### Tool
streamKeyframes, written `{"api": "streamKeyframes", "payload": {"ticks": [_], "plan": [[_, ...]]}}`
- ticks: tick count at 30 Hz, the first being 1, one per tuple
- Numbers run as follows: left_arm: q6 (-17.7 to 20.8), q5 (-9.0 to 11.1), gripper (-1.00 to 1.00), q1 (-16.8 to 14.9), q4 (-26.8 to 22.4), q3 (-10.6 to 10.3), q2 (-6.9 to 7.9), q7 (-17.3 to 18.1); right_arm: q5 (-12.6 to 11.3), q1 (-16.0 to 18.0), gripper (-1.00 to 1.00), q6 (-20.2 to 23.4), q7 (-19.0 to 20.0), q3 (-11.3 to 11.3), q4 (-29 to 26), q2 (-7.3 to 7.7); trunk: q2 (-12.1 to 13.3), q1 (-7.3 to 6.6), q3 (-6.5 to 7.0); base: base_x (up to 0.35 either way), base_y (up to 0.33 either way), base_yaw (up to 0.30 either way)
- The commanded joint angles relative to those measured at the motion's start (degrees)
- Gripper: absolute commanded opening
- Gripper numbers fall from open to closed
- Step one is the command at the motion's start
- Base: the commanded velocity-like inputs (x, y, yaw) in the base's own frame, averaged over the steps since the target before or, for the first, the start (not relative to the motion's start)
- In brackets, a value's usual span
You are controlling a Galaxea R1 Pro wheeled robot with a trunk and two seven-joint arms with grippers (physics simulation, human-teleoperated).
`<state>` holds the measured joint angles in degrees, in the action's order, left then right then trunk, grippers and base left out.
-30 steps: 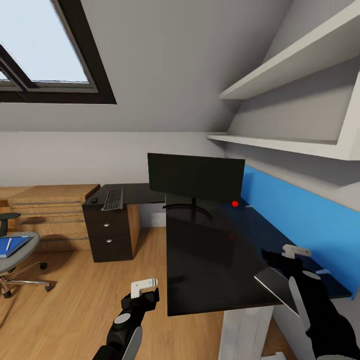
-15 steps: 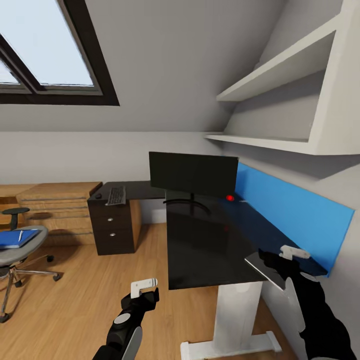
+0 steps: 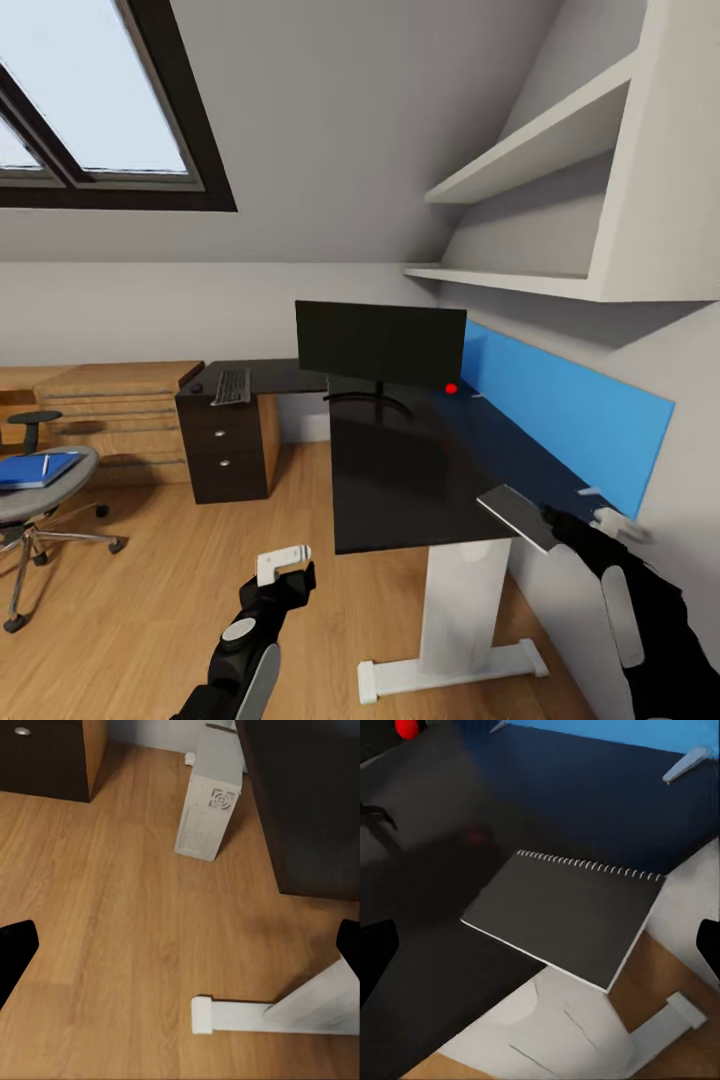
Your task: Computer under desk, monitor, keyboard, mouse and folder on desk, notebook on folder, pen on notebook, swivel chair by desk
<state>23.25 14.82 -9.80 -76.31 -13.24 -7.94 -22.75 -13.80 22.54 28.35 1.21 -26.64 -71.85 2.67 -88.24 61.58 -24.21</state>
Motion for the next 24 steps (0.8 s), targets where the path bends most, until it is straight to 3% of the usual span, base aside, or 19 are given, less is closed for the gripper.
{"api": "streamKeyframes", "payload": {"ticks": [1, 12, 18, 24], "plan": [[0.13, 0.63, 1.00, -0.05, -0.33, 0.42, -0.02, -0.53, -1.44, 0.05, 1.00, 0.30, 0.18, -2.16, 0.47, 0.11, -0.46, 0.23, -0.25, -0.003, 0.000, 0.000], [0.20, 0.65, 1.00, -0.05, -0.58, 3.93, -0.12, -0.54, -4.87, 0.05, 1.00, 0.30, 0.33, -6.86, 4.98, 0.34, -4.87, 2.64, -2.23, -0.001, 0.000, 0.000], [0.22, 0.65, 1.00, -0.05, -0.59, 4.78, -0.14, -0.54, -11.87, 0.05, 1.00, 0.70, 3.73, -10.57, 6.85, 2.11, -7.27, 3.96, -3.31, 0.000, 0.000, 0.000], [0.22, 0.65, 1.00, -0.05, -0.59, 5.20, -0.14, -0.54, -18.54, 0.05, 1.00, 1.07, 7.55, -11.84, 11.79, 6.16, -9.68, 5.28, -4.38, 0.000, 0.000, 0.000]]}}
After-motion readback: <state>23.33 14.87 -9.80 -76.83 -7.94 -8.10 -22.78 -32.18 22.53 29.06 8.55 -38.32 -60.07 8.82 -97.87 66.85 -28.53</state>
